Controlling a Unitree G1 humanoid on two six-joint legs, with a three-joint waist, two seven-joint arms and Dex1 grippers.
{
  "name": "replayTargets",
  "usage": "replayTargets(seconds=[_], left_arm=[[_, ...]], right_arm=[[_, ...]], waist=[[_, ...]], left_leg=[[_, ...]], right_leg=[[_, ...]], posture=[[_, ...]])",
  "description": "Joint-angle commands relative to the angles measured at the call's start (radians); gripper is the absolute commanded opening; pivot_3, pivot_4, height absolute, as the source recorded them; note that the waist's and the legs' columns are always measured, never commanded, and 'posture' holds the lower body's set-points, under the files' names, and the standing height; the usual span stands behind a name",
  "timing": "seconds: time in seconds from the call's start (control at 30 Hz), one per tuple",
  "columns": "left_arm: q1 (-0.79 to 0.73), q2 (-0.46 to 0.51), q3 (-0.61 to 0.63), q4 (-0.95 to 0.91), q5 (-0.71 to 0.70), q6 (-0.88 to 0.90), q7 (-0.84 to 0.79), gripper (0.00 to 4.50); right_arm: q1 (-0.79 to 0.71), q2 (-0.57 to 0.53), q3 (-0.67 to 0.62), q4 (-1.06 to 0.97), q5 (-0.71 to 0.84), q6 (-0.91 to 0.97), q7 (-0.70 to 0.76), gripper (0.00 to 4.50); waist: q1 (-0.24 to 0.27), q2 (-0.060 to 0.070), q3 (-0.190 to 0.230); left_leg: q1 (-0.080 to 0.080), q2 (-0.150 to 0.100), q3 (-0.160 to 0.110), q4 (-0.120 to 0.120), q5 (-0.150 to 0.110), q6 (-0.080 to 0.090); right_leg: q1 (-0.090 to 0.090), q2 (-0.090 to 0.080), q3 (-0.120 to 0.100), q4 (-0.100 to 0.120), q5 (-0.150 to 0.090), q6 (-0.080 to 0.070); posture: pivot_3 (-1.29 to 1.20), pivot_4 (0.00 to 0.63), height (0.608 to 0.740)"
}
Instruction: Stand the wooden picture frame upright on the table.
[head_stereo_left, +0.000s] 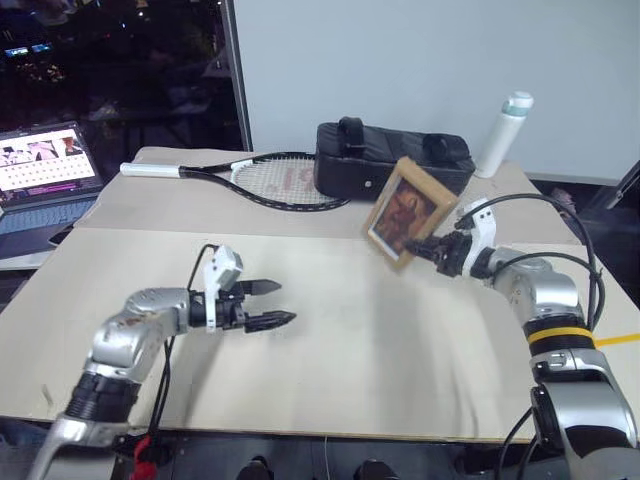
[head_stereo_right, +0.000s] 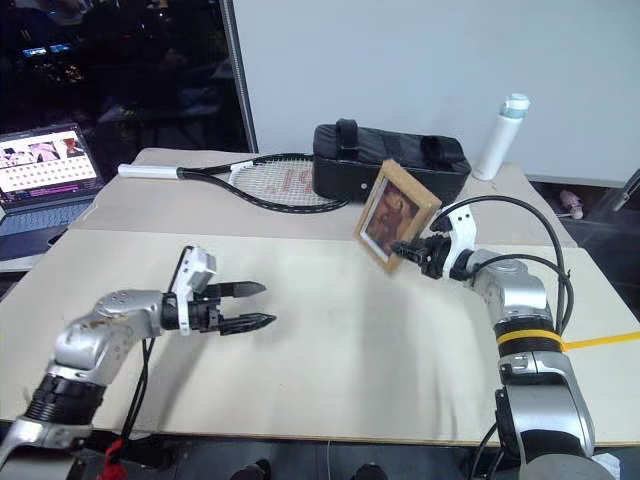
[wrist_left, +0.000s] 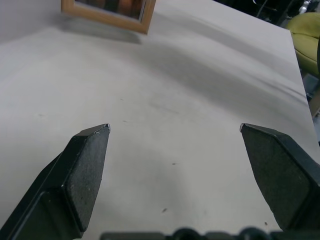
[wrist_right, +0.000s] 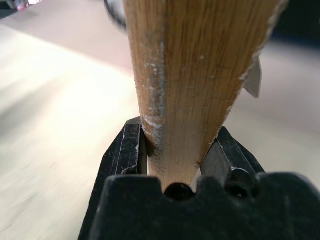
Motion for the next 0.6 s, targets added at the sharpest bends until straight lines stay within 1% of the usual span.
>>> replayTargets(seconds=[0.03, 0.17, 0.23, 0.4, 0.47, 0.57, 0.6], left_arm=[[-0.058, -0.034, 0.056, -0.044, -0.009, 0.005, 0.095, 4.5], [-0.067, -0.042, 0.05, -0.02, 0.018, -0.011, 0.119, 4.5], [-0.061, -0.043, 0.049, -0.019, -0.003, 0.004, 0.101, 4.5], [-0.045, -0.061, 0.043, -0.02, 0.0, -0.011, 0.102, 4.5], [-0.05, -0.081, 0.08, -0.014, -0.04, 0.015, 0.116, 4.5], [-0.05, -0.081, 0.093, 0.011, -0.022, -0.011, 0.121, 4.5], [-0.048, -0.08, 0.095, 0.019, -0.022, -0.01, 0.12, 4.5]], right_arm=[[0.001, -0.019, -0.051, -0.092, 0.058, 0.139, 0.019, 1.21], [0.039, -0.019, -0.044, -0.126, 0.065, 0.226, 0.049, 1.21], [0.073, -0.014, -0.026, -0.146, 0.075, 0.277, 0.08, 1.21], [0.103, 0.007, 0.007, -0.155, 0.036, 0.253, 0.079, 1.21], [0.112, 0.012, 0.017, -0.185, 0.026, 0.239, 0.08, 1.21], [0.117, 0.028, -0.025, -0.223, 0.045, 0.246, 0.061, 1.21], [0.119, 0.028, -0.038, -0.236, 0.052, 0.245, 0.062, 1.71]], waist=[[0.0, 0.0, 0.0], [-0.003, 0.0, 0.0], [-0.002, 0.0, 0.0], [-0.004, 0.0, 0.0], [-0.004, 0.0, 0.0], [-0.008, 0.0, -0.001], [-0.008, 0.0, -0.001]], left_leg=[[-0.001, 0.0, 0.0, 0.0, 0.0, 0.001], [-0.001, 0.0, 0.0, 0.0, 0.0, 0.001], [-0.001, 0.0, 0.0, 0.0, 0.0, 0.001], [0.0, 0.0, 0.0, 0.0, 0.0, 0.001], [0.001, 0.0, 0.0, 0.0, 0.0, 0.001], [0.001, 0.0, 0.0, 0.0, 0.0, 0.001], [0.001, 0.0, 0.0, 0.0, 0.0, 0.001]], right_leg=[[-0.001, 0.0, 0.0, 0.0, 0.0, 0.0], [0.0, 0.0, 0.0, 0.0, 0.0, 0.001], [0.0, 0.0, 0.0, 0.0, 0.0, 0.001], [0.001, 0.0, 0.0, -0.001, -0.002, 0.003], [0.001, 0.0, 0.0, 0.0, -0.002, 0.004], [0.001, 0.0, 0.0, 0.0, -0.002, 0.004], [0.001, 0.0, 0.0, 0.0, -0.002, 0.004]], posture=[[0.0, 0.15, 0.72], [0.0, 0.15, 0.72], [0.0, 0.15, 0.72], [0.0, 0.15, 0.72], [0.0, 0.15, 0.72], [0.0, 0.15, 0.72], [0.0, 0.15, 0.72]])
